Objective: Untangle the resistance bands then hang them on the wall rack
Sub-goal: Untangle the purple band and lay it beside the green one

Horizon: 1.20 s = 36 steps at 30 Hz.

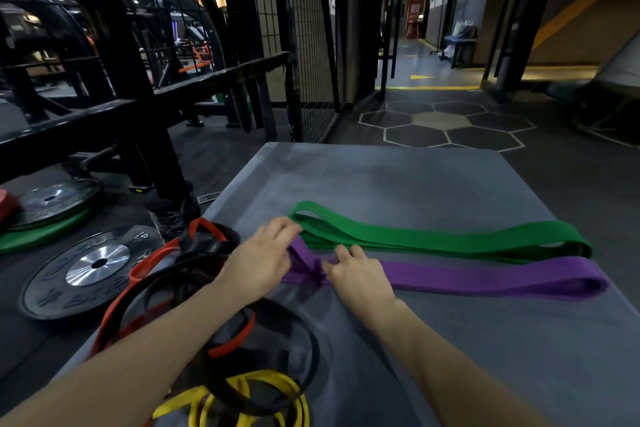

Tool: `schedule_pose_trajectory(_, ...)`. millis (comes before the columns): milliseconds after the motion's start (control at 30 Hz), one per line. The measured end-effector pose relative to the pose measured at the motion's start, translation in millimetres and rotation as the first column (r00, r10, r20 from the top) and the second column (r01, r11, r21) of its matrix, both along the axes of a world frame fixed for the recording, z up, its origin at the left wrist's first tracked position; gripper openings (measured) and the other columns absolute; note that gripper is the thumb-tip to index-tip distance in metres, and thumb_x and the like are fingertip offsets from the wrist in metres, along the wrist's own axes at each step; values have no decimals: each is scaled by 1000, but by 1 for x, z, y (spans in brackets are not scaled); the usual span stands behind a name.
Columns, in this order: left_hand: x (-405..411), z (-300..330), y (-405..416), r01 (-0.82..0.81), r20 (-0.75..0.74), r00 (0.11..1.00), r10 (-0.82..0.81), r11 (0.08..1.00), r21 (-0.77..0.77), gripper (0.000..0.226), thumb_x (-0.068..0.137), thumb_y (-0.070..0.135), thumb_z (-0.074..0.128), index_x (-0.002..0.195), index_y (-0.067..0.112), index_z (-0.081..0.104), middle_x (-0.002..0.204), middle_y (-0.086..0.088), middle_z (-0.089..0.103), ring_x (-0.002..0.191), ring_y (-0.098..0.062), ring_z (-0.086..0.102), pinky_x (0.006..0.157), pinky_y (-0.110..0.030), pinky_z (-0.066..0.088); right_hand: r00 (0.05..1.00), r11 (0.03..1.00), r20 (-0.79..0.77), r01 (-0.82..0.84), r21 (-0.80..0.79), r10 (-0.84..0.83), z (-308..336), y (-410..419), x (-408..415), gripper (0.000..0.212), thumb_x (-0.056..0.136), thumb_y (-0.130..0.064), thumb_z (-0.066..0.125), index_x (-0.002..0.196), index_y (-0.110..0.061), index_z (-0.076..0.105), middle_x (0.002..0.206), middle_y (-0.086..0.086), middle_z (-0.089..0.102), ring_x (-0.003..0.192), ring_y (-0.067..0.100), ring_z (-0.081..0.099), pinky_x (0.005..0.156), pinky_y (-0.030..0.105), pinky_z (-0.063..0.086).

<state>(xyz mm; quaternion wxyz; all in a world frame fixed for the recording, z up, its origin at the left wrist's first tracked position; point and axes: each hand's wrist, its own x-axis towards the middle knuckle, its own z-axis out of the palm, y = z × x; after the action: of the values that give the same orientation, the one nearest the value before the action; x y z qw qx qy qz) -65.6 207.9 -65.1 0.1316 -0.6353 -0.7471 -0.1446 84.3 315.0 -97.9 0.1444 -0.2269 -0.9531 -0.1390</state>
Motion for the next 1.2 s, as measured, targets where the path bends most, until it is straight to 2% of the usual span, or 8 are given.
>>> schedule_pose_trajectory(100, 5, -17, 2, 121, -129, 979, -158, 960, -254, 51, 70, 39, 66, 116, 17, 62, 112, -1, 65, 100, -20, 64, 87, -32, 53, 999, 997, 21, -37, -70, 39, 4, 2, 9, 31, 65, -28, 80, 95, -28, 70, 91, 5, 60, 82, 26, 61, 42, 29, 44)
schedule_pose_trajectory(200, 7, -19, 2, 73, -192, 972, -139, 946, -315, 51, 46, 23, 86, 95, 23, 70, 92, 6, 69, 75, -13, 69, 47, -22, 53, 991, 979, 77, -89, -182, 105, 1, 16, 33, 42, 89, -23, 52, 130, -14, 49, 128, 11, 43, 119, 28, 42, 79, 41, 52)
schedule_pose_trajectory(333, 13, -12, 4, 44, -391, 907, -158, 958, -283, 44, 32, 20, 88, 73, 23, 71, 68, 9, 64, 55, -11, 62, 29, -18, 34, 996, 998, -67, -57, -21, 55, -7, 33, 67, 20, 66, -24, 68, 86, -17, 69, 82, 2, 61, 74, 22, 61, 47, 26, 48)
schedule_pose_trajectory(467, 11, -6, 8, 63, -493, 848, -194, 961, -269, 16, 52, 14, 69, 67, 21, 68, 65, 5, 61, 57, -14, 61, 30, -19, 32, 998, 998, -52, -14, 54, 17, -3, 31, 65, 17, 65, -22, 51, 69, -20, 68, 71, -1, 59, 65, 20, 59, 43, 25, 41)
schedule_pose_trajectory(567, 6, -13, 12, 61, -463, 869, -175, 966, -249, 17, 64, 17, 49, 64, 21, 66, 66, 5, 59, 61, -15, 62, 27, -21, 34, 996, 1000, -91, -2, 4, 2, -4, 30, 64, 12, 57, -20, 65, 69, -21, 69, 71, -1, 59, 63, 20, 57, 42, 24, 40)
schedule_pose_trajectory(700, 7, -8, 17, 82, -341, 924, -176, 958, -273, 8, 57, 30, 60, 61, 24, 65, 66, 7, 61, 60, -14, 63, 41, -20, 47, 988, 967, -153, -41, -252, 2, -1, 35, 68, 27, 62, -21, 80, 86, -16, 70, 93, 5, 61, 85, 27, 60, 64, 32, 54)
schedule_pose_trajectory(833, 9, -1, 29, 46, -133, 987, -90, 951, -305, 19, 77, 26, 68, 90, 14, 61, 111, 1, 56, 104, -19, 54, 87, -29, 40, 997, 894, -75, -4, -448, -34, 7, 42, 61, 32, 84, -27, 62, 114, -17, 54, 128, 6, 46, 118, 27, 42, 103, 35, 34)
schedule_pose_trajectory(1200, 16, -1, 36, -95, -139, 989, 52, 943, -320, 28, 83, 30, 63, 105, 20, 50, 114, 1, 56, 109, -19, 51, 94, -27, 32, 997, 899, 9, 70, -433, -73, 14, 35, 55, 31, 90, -25, 55, 118, -16, 46, 122, 9, 49, 115, 29, 44, 99, 36, 34)
